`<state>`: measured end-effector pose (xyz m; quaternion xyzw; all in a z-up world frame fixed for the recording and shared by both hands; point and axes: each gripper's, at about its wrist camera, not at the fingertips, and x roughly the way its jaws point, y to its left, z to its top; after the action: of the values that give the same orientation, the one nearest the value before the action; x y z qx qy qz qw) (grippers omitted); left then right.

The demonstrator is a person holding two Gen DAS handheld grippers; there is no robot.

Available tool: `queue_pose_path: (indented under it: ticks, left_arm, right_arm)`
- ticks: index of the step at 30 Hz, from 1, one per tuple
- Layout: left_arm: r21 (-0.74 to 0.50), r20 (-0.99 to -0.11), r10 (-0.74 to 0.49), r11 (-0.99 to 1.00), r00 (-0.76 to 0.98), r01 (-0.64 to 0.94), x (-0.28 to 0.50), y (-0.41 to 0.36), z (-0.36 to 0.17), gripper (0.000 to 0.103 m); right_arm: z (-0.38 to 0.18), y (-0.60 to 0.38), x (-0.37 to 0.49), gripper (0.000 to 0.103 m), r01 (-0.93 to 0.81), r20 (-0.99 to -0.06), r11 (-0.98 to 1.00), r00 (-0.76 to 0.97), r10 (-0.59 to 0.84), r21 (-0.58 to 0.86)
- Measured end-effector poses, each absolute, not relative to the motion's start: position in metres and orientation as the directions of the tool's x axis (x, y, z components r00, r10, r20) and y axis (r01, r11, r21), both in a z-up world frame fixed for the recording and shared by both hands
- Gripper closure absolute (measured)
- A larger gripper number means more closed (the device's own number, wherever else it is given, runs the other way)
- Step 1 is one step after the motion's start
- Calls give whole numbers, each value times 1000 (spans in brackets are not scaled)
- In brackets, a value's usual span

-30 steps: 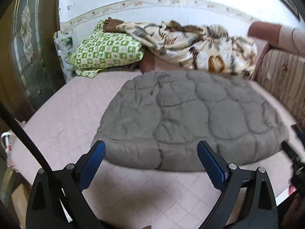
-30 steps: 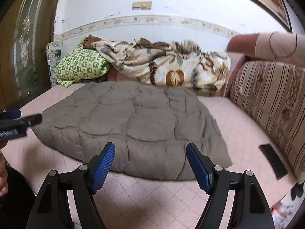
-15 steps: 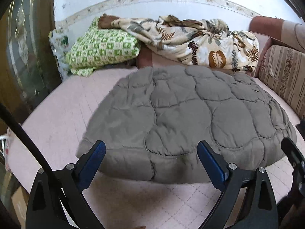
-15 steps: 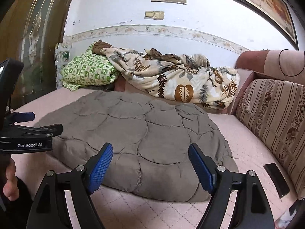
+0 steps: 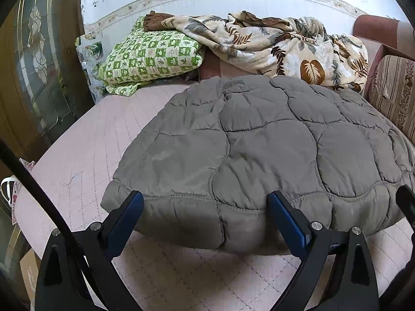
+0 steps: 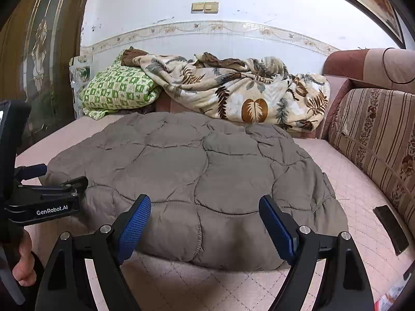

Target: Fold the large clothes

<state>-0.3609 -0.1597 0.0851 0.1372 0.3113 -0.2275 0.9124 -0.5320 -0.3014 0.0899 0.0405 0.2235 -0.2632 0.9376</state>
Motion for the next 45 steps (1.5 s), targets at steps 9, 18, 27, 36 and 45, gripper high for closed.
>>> queue_pose_path:
  ticks: [9,18,27,36,45]
  left_arm:
    - [108,-633,-329,859,701,501,-362,-161,85,7]
    - [135,-623,-320,855,714,501,-366,-160,85,7]
    - [144,-617,-320,852,719,503,-370,-159,85,7]
    - [139,-620,-325,850,714,507,-371,-160,85,7]
    - [137,-623,-331,847,709,515,-374,-161,85,7]
  right_arm:
    - [91,-295,-534,15,505,-431,860,761,-484,-73]
    - [93,-289,-538,15,500,-411,860,766,-494,-102]
    - [94,-288,-539,14,503,-405,858,767,-498,-103]
    - [96,-286,-542,14,505,-400,856,766,-503,-109]
    - [97,-287,-543,14,504,-398,857,768,-503,-109]
